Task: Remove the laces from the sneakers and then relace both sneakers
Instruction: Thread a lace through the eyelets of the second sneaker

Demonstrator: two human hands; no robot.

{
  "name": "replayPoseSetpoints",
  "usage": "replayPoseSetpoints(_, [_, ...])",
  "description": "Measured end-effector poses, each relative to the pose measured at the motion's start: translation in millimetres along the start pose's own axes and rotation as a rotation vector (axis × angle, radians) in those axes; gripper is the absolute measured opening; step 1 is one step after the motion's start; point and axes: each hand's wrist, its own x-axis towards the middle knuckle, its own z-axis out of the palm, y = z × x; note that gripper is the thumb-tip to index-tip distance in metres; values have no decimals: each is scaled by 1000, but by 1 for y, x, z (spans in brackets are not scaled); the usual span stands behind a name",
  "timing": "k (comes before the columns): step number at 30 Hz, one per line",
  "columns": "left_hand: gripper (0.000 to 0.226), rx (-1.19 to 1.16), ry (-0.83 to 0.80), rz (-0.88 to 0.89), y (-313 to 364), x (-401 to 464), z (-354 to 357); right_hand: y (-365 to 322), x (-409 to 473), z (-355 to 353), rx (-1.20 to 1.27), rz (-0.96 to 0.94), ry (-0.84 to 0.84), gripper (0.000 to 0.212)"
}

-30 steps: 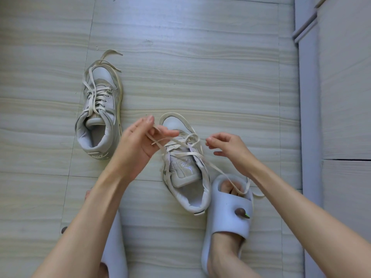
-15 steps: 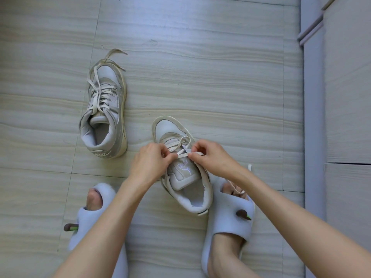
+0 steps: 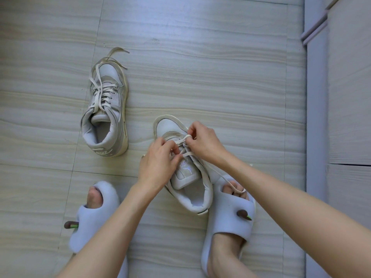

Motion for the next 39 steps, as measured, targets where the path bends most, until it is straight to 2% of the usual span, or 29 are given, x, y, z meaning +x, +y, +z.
replayPoseSetpoints(3, [11,39,120,98,-1,-3,3,7,-10,3,128,5,105,7])
replayPoseSetpoints(7, [13,56,218,198,0,-7,7,11,-18,10,237,77,114,13])
replayPoseSetpoints(11, [16,12,204,314,-12,-10,1,15,-16,6,245,108,59,8])
replayPoseSetpoints(14, [17,-97,203,331,-27,-13,-1,16,-18,5,253,86,34,10])
replayPoseSetpoints(16, [24,-211,244,274,-31,-14,1,17,-20,6,270,79,29,13])
replayPoseSetpoints(18, [36,-393,299,137,-31,-13,1,16,-22,6,333,91,22,16])
replayPoseSetpoints(20, [38,-543,300,29,-32,-14,1,17,-26,4,416,107,-3,18])
replayPoseSetpoints(22, [34,-598,277,3,-35,-18,2,18,-30,2,441,101,-39,15])
replayPoseSetpoints(25, [14,-677,149,-10,-34,-19,1,16,-34,2,317,46,-71,19])
replayPoseSetpoints(27, [11,-691,87,-94,-30,-14,1,13,-36,2,219,-9,-72,22])
replayPoseSetpoints(31, [32,-446,33,-229,-24,0,0,11,-39,0,47,-83,-130,25])
replayPoseSetpoints(35, [46,-344,-99,-317,-25,9,-5,9,-40,-7,-7,-115,-170,17])
replayPoseSetpoints(39, [33,-576,-247,-383,-27,12,-8,12,-37,-18,133,14,-151,18])
